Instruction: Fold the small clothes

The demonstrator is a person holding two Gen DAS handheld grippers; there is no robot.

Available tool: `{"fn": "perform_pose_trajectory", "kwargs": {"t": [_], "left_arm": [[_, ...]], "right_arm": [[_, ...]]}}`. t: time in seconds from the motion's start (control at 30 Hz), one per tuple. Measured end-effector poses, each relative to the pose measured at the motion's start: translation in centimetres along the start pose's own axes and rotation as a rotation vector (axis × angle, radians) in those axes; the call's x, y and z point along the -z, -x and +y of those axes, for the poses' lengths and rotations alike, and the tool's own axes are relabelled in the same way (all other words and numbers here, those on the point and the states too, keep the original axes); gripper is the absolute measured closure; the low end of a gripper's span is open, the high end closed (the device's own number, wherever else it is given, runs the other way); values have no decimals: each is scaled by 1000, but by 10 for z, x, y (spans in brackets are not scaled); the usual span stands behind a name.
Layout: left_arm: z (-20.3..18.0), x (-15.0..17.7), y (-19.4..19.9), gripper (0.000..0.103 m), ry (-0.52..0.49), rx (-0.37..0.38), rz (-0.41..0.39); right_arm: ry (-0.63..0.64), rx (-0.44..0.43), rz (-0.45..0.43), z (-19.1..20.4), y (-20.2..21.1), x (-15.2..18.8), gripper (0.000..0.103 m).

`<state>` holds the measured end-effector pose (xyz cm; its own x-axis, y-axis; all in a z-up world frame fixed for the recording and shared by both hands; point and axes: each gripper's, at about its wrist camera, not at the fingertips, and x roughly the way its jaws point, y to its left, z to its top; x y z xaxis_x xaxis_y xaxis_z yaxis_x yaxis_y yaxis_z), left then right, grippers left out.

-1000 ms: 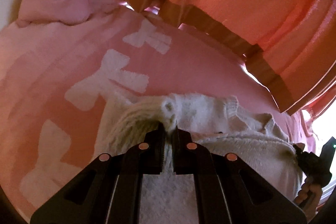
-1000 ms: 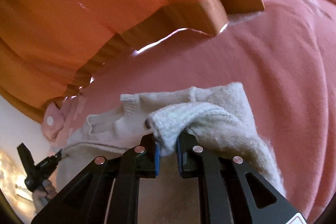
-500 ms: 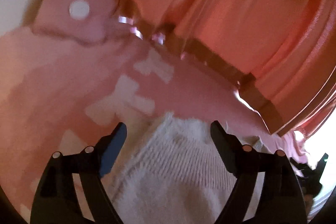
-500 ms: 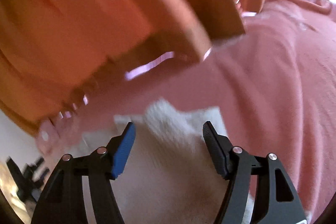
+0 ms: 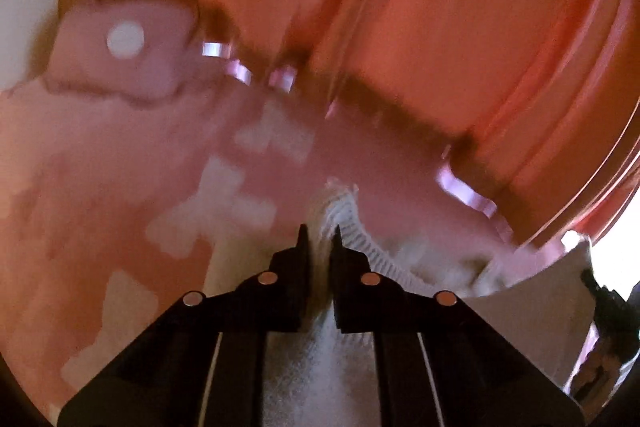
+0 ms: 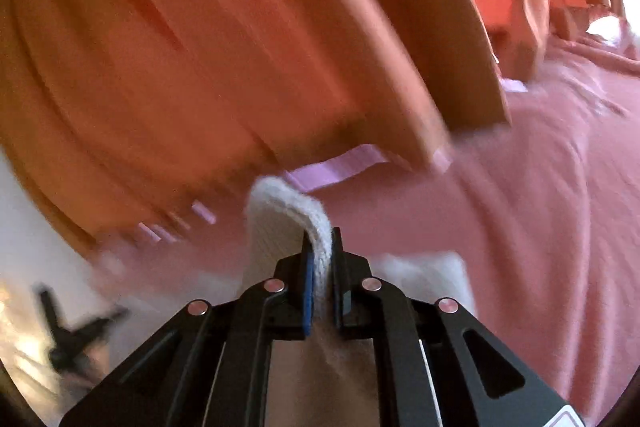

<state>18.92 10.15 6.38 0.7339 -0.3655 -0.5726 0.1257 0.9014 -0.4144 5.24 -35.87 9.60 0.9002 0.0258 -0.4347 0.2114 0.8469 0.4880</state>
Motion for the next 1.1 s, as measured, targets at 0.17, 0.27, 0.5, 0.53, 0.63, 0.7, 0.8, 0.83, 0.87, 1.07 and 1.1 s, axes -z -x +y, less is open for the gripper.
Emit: {"fn": "perform_pose_trajectory", "kwargs": {"t": [0.17, 0.27, 0.5, 0.53, 0.63, 0.7, 0.8, 0.83, 0.87, 1.07, 1.1], "left_arm": [[12, 12, -43, 94, -60, -144, 84], [20, 12, -44, 94, -8, -123, 102], [34, 21, -65, 94, -4, -151, 171], [34, 19, -62, 93, 2, -145, 166], [26, 15, -48, 89, 2, -139, 145], [10, 11, -26, 90, -24, -130, 91], [-24, 16, 3, 79, -86, -36, 43], [-35, 24, 6, 72, -101, 10, 61], [-44, 32, 7, 67, -113, 44, 85], [-79, 86, -38, 67, -321, -37, 297], [-73, 86, -42, 66, -329, -59, 294]], "right_arm": [[-49, 297, 291, -48, -63, 31, 96], [-52, 196, 184, -37, -39, 14, 96], [-67, 290, 333, -67, -70, 30, 96], [-70, 293, 317, -65, -65, 27, 95], [-34, 293, 164, -39, -33, 11, 85], [51, 220, 109, -12, -22, 5, 85], [168, -22, 209, 40, -31, 28, 85], [199, -110, 290, 59, -42, 44, 85], [246, -189, 393, 81, -55, 67, 86], [463, -129, 625, 106, -91, 128, 102], [408, -121, 626, 92, -92, 121, 103]]}}
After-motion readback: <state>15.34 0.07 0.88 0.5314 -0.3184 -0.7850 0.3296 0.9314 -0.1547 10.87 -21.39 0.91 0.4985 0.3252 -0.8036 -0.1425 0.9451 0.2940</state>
